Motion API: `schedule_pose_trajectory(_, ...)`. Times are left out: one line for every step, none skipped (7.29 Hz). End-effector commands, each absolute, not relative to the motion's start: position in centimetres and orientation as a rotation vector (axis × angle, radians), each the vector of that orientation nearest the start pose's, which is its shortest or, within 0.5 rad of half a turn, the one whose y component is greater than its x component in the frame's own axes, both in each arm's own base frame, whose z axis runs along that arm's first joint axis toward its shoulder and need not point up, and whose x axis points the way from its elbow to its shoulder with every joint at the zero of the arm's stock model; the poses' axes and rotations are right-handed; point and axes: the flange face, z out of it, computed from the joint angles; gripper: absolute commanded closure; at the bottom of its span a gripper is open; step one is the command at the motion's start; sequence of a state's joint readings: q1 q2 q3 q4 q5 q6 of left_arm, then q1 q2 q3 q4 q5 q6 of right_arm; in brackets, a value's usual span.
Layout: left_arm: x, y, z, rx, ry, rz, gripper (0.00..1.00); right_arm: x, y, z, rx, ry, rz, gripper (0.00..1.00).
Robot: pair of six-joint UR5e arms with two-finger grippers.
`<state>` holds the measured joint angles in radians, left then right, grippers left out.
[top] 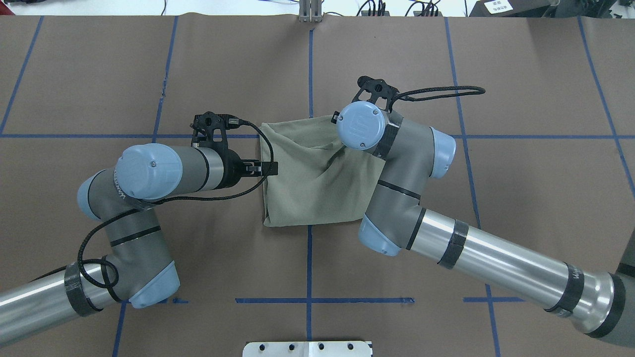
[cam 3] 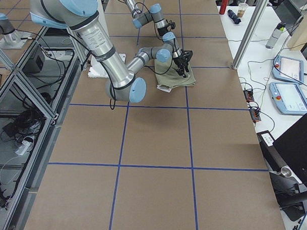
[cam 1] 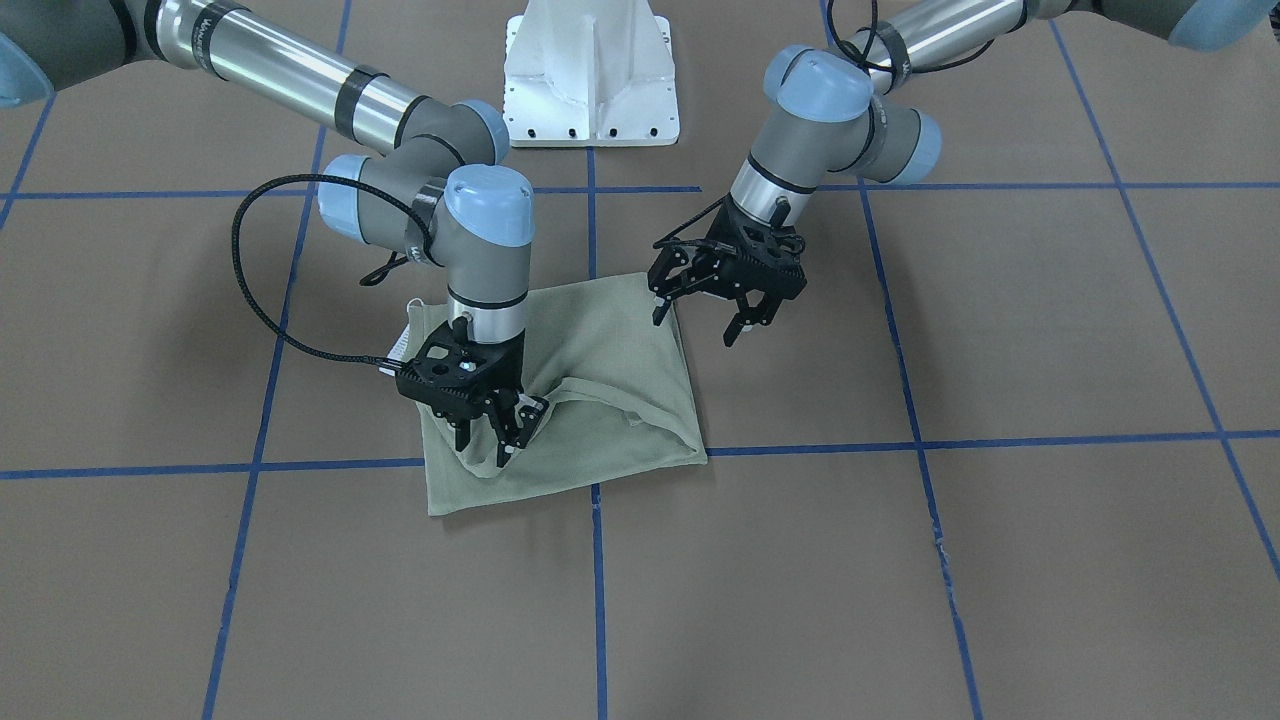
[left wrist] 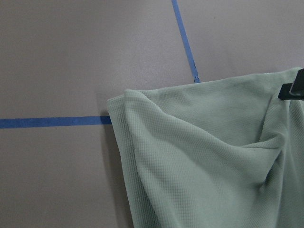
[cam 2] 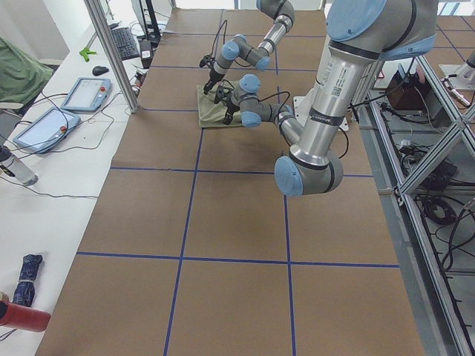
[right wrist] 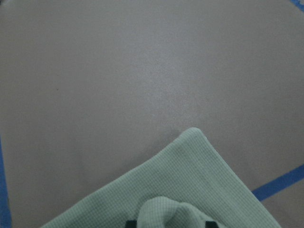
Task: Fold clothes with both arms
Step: 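Lay the folded end on the far edge with both grippers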
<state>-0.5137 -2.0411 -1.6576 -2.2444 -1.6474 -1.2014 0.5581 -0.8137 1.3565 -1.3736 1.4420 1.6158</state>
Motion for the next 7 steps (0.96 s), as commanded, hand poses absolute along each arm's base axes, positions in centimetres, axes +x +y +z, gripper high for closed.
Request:
schedule_pose_trajectory(50.6,-43.0,27.4,0.465,1.140,-0.078,0.00,-57.9,-53.5,27.0,0.330,-0.692,0.661,0.52)
schedule_pose_trajectory(50.6,-43.0,27.3,0.467,1.141,-0.079,0.00,-58.0,-53.4,26.9,0.331,-0.695,0.661,0.60)
schedule_pose_trajectory(50.6,-43.0,27.4,0.466,1.140,-0.081,0.00,-58.1,-53.4,26.9,0.325,-0.698,0.679,0.79)
schedule_pose_trajectory(50.6,-43.0,27.4,0.466,1.140,-0.081,0.00,-58.5,-53.1,26.7,0.321,-0.702,0.686,1.00)
schedule_pose_trajectory(50.5,-43.1,27.4,0.466,1.142,-0.083,0.00,-58.9,-52.6,26.8,0.324,-0.700,0.680,1.00)
schedule_pose_trajectory(50.4,-43.0,27.3,0.467,1.143,-0.083,0.00,-59.2,-52.4,26.6,0.348,-0.698,0.684,1.00)
schedule_pose_trajectory(50.4,-43.0,27.3,0.466,1.143,-0.084,0.00,-59.2,-52.4,26.3,0.346,-0.701,0.689,1.00)
